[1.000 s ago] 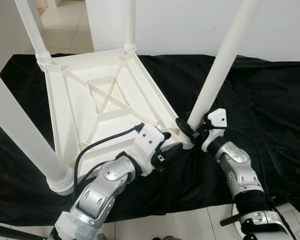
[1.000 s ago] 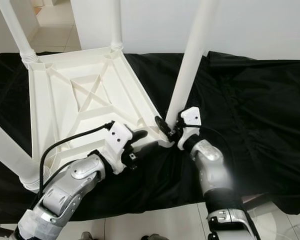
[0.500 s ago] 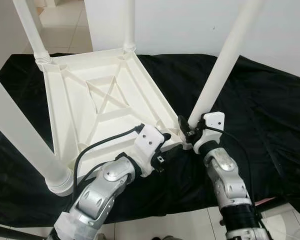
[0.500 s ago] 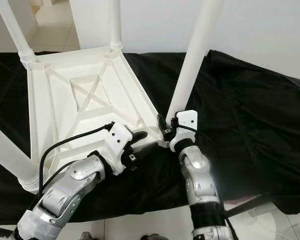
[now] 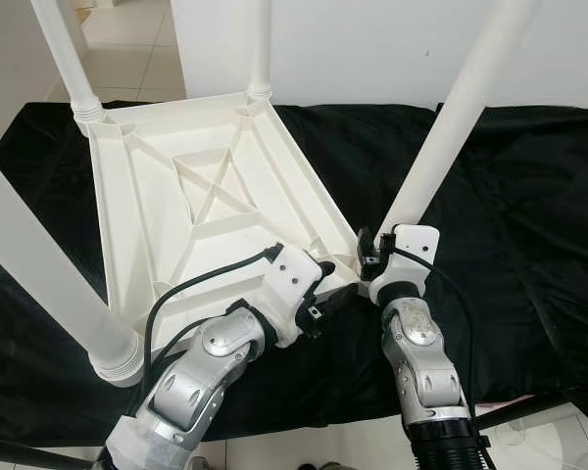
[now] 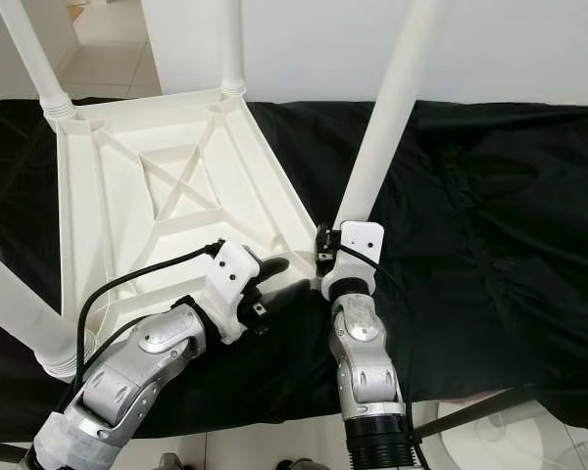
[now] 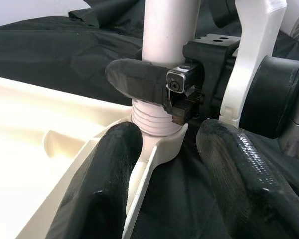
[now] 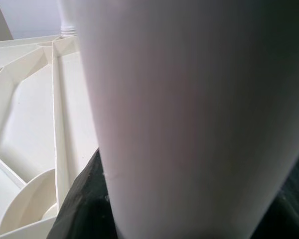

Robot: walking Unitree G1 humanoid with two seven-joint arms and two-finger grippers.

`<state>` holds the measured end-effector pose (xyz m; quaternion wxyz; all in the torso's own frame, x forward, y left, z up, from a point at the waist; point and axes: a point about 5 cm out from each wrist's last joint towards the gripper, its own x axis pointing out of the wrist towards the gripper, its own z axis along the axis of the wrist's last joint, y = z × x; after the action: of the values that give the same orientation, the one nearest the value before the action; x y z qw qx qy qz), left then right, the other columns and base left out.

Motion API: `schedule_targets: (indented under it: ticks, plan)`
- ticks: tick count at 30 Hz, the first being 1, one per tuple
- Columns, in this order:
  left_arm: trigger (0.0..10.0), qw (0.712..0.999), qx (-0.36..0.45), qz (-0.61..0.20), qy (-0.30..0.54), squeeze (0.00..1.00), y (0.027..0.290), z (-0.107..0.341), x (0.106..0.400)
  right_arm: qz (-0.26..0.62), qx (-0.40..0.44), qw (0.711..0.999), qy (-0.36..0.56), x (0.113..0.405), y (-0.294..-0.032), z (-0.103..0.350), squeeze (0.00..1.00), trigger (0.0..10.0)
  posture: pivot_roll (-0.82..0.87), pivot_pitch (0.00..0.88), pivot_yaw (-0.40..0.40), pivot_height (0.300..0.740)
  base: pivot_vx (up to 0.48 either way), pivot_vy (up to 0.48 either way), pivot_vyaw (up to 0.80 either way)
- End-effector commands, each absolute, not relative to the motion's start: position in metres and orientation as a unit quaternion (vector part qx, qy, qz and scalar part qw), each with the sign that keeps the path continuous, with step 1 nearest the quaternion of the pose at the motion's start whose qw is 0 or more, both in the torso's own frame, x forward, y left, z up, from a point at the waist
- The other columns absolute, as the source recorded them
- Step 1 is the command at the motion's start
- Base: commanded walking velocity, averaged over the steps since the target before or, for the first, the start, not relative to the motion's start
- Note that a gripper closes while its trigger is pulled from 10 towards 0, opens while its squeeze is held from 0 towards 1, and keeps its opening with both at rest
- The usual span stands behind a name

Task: Building children table

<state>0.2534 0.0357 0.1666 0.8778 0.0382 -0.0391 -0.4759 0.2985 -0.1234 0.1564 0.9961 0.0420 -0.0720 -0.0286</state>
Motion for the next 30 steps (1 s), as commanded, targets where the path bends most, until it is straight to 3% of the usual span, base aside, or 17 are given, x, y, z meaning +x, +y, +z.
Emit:
schedule_targets:
  ticks: [1,2,3,9,10,11,12,19,30]
  plan:
    - [10.0,0.859,0.04,-0.509,-0.041,0.0,0.031,0.166,0.248,-0.047,0.063,0.996,-0.034,0.291,-0.12,0.14,0.0,10.0,-0.04,0.1,-0.052,0.74,0.0,0.0,0.0]
    - [10.0,0.859,0.04,-0.509,-0.042,0.0,0.031,0.166,0.248,-0.041,0.064,0.996,-0.037,0.291,-0.12,0.141,0.05,10.0,-0.04,0.095,-0.053,0.74,0.0,0.0,0.0]
    - [10.0,0.859,0.04,-0.509,-0.042,0.0,0.03,0.166,0.248,-0.037,0.065,0.996,-0.043,0.291,-0.121,0.143,1.0,10.0,-0.04,0.094,-0.054,0.74,0.0,0.0,0.0]
    - [10.0,0.858,0.041,-0.51,-0.044,0.0,0.029,0.166,0.249,-0.007,0.082,0.995,-0.056,0.293,-0.126,0.15,1.0,10.0,-0.04,0.081,-0.053,0.74,0.0,0.0,0.0]
    - [10.0,0.857,0.041,-0.511,-0.045,0.0,0.029,0.167,0.249,0.018,0.077,0.995,-0.062,0.294,-0.129,0.153,0.91,10.0,-0.04,0.08,-0.052,0.74,0.0,0.0,0.0]
    - [10.0,0.857,0.041,-0.511,-0.045,0.0,0.029,0.167,0.249,0.018,0.077,0.995,-0.062,0.294,-0.129,0.153,0.91,10.0,-0.04,0.08,-0.052,0.74,0.0,0.0,0.0]
    - [10.0,0.856,0.043,-0.513,-0.047,0.0,0.027,0.167,0.249,0.068,0.06,0.994,-0.068,0.297,-0.136,0.155,0.0,10.0,-0.04,0.076,-0.052,0.74,0.0,0.0,0.0]
    - [10.0,0.856,0.042,-0.514,-0.048,0.0,0.027,0.167,0.25,0.128,0.043,0.989,-0.057,0.3,-0.139,0.152,0.0,10.0,-0.05,0.075,-0.051,0.74,0.0,0.0,0.0]
    - [10.0,0.855,0.045,-0.514,-0.049,0.0,0.026,0.167,0.248,0.289,-0.041,0.954,-0.068,0.316,-0.144,0.159,0.0,10.0,-0.04,0.086,-0.053,0.74,0.0,0.0,0.0]
